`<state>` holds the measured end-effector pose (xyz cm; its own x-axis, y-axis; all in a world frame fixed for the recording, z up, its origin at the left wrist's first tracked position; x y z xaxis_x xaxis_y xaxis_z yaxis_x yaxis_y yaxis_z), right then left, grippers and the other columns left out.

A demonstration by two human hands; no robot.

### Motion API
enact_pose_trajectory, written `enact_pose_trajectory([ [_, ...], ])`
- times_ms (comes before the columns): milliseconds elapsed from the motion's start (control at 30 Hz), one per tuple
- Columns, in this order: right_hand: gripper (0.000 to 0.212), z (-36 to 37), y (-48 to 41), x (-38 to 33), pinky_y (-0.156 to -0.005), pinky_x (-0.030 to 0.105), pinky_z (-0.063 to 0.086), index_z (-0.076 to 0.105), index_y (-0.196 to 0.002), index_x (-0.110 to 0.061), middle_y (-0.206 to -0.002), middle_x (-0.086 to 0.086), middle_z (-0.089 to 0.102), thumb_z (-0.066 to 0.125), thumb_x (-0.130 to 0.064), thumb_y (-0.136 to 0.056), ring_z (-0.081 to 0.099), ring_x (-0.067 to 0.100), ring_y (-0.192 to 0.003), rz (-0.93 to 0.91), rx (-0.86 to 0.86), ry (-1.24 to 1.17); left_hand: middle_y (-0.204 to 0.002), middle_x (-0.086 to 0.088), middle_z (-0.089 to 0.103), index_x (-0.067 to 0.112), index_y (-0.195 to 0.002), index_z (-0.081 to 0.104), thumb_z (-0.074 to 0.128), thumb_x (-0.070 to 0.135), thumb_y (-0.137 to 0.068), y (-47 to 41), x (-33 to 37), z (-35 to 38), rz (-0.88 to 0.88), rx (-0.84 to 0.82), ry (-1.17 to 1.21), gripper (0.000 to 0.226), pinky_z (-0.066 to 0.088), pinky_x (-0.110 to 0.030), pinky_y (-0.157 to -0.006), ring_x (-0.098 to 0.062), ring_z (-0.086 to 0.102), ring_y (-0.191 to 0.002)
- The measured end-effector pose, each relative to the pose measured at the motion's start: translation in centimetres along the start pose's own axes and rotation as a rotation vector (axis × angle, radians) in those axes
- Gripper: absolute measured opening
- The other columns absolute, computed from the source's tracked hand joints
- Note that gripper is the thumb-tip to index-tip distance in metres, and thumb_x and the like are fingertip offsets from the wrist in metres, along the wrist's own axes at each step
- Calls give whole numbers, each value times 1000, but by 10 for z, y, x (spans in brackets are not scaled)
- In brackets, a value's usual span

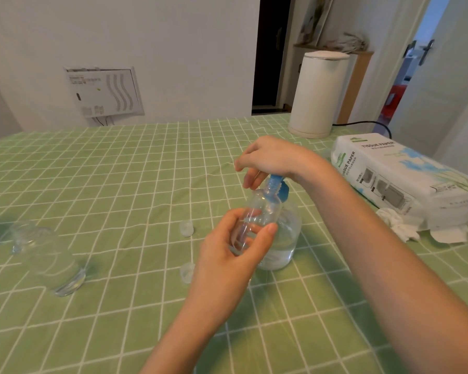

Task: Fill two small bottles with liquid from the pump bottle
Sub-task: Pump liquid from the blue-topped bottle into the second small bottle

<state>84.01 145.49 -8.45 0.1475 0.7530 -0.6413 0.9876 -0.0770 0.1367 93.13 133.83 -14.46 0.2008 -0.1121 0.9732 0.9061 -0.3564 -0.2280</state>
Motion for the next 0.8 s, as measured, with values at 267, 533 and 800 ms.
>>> enact_pose_trajectory([
  [267,41,-4,-5,-4,-97,47,48,57,-122,6,-99,15,73,53,-21,-91,62,37,-109,4,29,26,-75,12,71,34,-91,64,63,45,-69,-2,3,-1,7,8,3,25,41,-7,-50,6,55,-51],
  [533,41,2,-2,-1,-94,43,51,57,-123,8,-73,3,71,54,-17,-90,59,40,-111,19,-16,-37,-77,11,71,33,-94,64,63,46,-69,-1,1,-1,0,9,-9,28,41,-8,-49,6,56,-53],
  [800,30,7,-1,4,-99,48,48,64,-112,1,-76,4,71,55,-18,-90,62,38,-108,17,-43,-8,-68,18,67,30,-97,64,63,44,-70,0,-3,-2,-14,10,-37,30,42,-8,-50,6,57,-54],
])
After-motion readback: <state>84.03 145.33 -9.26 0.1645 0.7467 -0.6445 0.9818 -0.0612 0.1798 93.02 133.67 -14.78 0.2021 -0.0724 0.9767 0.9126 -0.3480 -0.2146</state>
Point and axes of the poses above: each hand's wrist, its own y-axis away from the middle knuckle, its own z-axis out of the palm, x = y × z, the point moved 6 cm from there along -y, towards the middle knuckle
